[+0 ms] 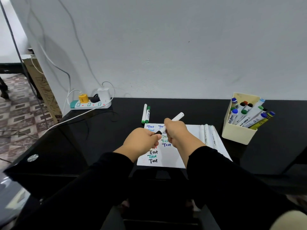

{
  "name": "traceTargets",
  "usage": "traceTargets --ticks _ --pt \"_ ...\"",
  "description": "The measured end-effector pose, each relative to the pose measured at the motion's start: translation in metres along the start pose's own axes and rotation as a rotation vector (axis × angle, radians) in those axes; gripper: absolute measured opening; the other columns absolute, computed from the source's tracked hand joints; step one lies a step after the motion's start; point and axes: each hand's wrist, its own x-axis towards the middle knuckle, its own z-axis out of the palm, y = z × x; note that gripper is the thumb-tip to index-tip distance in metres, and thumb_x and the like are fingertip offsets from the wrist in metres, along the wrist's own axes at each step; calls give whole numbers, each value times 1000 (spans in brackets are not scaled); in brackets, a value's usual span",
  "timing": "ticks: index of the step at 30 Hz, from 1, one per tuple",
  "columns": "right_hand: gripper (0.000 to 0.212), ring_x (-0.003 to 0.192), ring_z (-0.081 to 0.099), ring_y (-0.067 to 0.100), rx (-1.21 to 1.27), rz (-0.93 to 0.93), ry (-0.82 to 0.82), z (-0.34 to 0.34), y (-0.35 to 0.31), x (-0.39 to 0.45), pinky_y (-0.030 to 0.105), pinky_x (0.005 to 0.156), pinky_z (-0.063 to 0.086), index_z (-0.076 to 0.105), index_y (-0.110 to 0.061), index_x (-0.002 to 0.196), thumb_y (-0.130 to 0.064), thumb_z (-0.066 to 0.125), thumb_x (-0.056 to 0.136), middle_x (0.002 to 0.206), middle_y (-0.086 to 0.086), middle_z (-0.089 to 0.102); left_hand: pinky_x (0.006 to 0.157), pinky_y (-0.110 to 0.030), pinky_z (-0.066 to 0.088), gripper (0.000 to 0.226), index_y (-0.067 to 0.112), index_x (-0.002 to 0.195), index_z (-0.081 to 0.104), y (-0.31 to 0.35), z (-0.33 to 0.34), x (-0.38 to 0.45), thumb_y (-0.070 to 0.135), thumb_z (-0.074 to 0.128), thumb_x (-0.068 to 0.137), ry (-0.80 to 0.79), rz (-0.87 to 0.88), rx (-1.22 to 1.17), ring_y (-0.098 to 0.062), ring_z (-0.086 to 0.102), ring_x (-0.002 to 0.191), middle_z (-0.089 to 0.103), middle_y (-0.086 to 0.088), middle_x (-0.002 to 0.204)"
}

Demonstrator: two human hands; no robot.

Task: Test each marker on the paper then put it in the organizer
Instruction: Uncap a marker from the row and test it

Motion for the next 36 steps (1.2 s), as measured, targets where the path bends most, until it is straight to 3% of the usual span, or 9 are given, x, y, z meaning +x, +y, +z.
traceTargets --ticks 2,7,9,14,17,21,23,26,36 --pt "14 46 30 14 9 18 17 7 -2 0 23 43 26 45 -8 77 -17 44 88 58 3 38 69 -28 47 29 11 83 70 -1 1 -1 32 53 93 73 43 167 -14 60 69 69 -1 78" --pt "21 28 27 8 133 21 25 -8 2 18 15 37 24 39 -14 72 -21 47 90 48 1 35 68 -18 52 21 9 87 68 -8 -19 -8 27 58 92 -178 -130 -369 -7 66 68 67 1 74" --pt "23 22 25 6 165 44 84 -30 3 25 15 39 27 38 -15 70 -21 47 90 36 -3 35 68 -18 53 19 11 88 68 -19 -30 -8 27 58 92 -171 -175 -393 -6 68 69 68 2 77" --pt "27 39 25 10 120 30 64 -37 13 25 21 42 26 43 -13 66 -22 50 91 50 -1 36 66 -17 44 10 25 81 63 -35 -26 3 26 60 91 18 -113 -165 -6 57 72 66 5 82" --pt "27 47 33 10 147 -38 28 -34 21 23 20 43 29 57 -13 73 -32 56 93 56 0 47 65 -23 40 18 23 105 67 -37 -12 9 30 58 91 78 -39 28 -6 53 75 61 12 82" --pt "15 58 44 11 65 -214 -17 -38 31 15 21 52 36 63 -14 82 -28 67 88 67 2 58 74 -22 38 28 20 117 64 -49 7 16 31 54 93 173 17 127 -9 53 88 65 4 109" --pt "18 59 45 12 -28 -260 28 -39 37 10 22 54 36 56 -16 75 -24 70 84 66 2 55 85 -26 39 30 20 118 63 -60 14 23 33 52 94 202 37 183 -14 53 106 60 0 123" --pt "35 53 40 12 -145 -305 103 -37 47 8 24 52 32 38 -17 64 -25 64 86 59 2 47 112 -38 22 38 26 130 54 -74 22 32 40 48 95 189 2 317 -22 26 140 38 -3 148" --pt "37 59 35 16 -226 -387 113 -27 68 16 30 57 29 29 -17 61 -14 57 84 63 6 36 116 -40 7 40 33 133 50 -86 30 40 44 42 96 193 16 382 -19 16 144 28 0 153"
